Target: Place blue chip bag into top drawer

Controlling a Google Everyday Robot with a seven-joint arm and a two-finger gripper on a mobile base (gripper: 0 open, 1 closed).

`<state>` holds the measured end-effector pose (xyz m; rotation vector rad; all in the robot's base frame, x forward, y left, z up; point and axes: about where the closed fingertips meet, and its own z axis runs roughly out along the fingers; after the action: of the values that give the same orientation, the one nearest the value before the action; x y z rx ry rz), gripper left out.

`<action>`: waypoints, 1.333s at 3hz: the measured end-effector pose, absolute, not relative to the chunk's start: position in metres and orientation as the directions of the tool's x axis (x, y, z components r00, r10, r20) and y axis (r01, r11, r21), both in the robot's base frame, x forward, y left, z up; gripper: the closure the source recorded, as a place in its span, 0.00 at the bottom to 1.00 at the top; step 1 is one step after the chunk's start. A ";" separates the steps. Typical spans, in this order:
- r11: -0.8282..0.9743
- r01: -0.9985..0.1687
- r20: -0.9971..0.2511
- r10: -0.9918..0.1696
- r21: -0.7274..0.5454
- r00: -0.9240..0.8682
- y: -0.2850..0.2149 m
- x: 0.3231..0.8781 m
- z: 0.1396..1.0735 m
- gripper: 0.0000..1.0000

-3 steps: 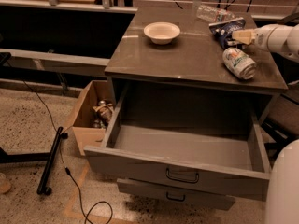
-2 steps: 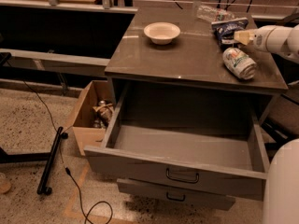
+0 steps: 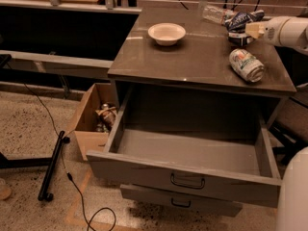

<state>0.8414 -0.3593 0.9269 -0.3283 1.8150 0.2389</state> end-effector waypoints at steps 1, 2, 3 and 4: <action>0.902 -0.430 -0.960 -0.094 0.030 -0.265 -0.325 0.810 0.953 1.00; 0.853 -0.512 -0.936 -0.088 0.105 -0.340 -0.282 0.774 0.949 1.00; 0.769 -0.611 -0.920 -0.081 0.186 -0.382 -0.242 0.734 0.939 1.00; 0.749 -0.630 -0.918 -0.080 0.202 -0.390 -0.231 0.730 0.936 1.00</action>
Offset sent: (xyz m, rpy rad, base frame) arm -0.1265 0.1321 0.0114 0.1208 0.2411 0.3132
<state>0.7303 -0.2306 0.9357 -0.5445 1.9013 0.6583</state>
